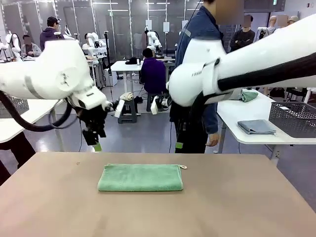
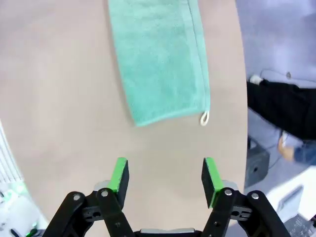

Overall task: Fold the towels and place them in the basket.
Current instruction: When a person lays out a Towel with hook on the table, fold it in half twice.

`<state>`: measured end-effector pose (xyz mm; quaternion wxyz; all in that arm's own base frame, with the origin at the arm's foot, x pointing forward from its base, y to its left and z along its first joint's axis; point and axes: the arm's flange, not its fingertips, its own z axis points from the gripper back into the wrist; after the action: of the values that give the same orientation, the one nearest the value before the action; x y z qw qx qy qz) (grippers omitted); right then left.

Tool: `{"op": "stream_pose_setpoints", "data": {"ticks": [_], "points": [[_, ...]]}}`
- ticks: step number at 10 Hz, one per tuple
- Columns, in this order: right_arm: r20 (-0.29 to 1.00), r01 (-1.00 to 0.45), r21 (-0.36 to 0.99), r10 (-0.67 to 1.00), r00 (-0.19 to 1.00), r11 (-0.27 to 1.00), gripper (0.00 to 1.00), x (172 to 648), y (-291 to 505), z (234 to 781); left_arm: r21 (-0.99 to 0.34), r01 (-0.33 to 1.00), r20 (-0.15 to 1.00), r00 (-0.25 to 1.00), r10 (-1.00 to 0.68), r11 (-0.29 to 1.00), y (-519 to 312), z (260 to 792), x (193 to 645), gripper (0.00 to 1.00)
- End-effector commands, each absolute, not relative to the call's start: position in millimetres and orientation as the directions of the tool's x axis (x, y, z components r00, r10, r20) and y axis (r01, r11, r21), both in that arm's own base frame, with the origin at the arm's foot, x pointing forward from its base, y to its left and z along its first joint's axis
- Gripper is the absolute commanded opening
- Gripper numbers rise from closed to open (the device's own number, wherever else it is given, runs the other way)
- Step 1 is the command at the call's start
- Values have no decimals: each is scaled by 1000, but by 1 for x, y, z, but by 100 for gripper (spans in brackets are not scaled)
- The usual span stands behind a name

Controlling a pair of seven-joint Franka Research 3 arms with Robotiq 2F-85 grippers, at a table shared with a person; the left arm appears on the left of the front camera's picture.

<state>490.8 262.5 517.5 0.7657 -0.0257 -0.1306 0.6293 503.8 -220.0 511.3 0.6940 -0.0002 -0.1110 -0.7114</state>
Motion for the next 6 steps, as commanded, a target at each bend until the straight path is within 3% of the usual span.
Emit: {"op": "stream_pose_setpoints", "data": {"ticks": [1, 4, 6], "points": [[170, -921, -179, 933, 317, 345, 74, 457, 254, 542, 169, 985, 194, -57, -979, -23, -190, 507, 490, 84], [283, -751, -149, 756, 591, 643, 74, 424, 243, 579, 179, 983, 244, -93, -965, -49, -172, 501, 483, 84], [435, -635, 45, 557, 707, 771, 74, 408, 229, 581, 183, 982, 283, -106, -953, -55, -165, 497, 477, 84]]}}
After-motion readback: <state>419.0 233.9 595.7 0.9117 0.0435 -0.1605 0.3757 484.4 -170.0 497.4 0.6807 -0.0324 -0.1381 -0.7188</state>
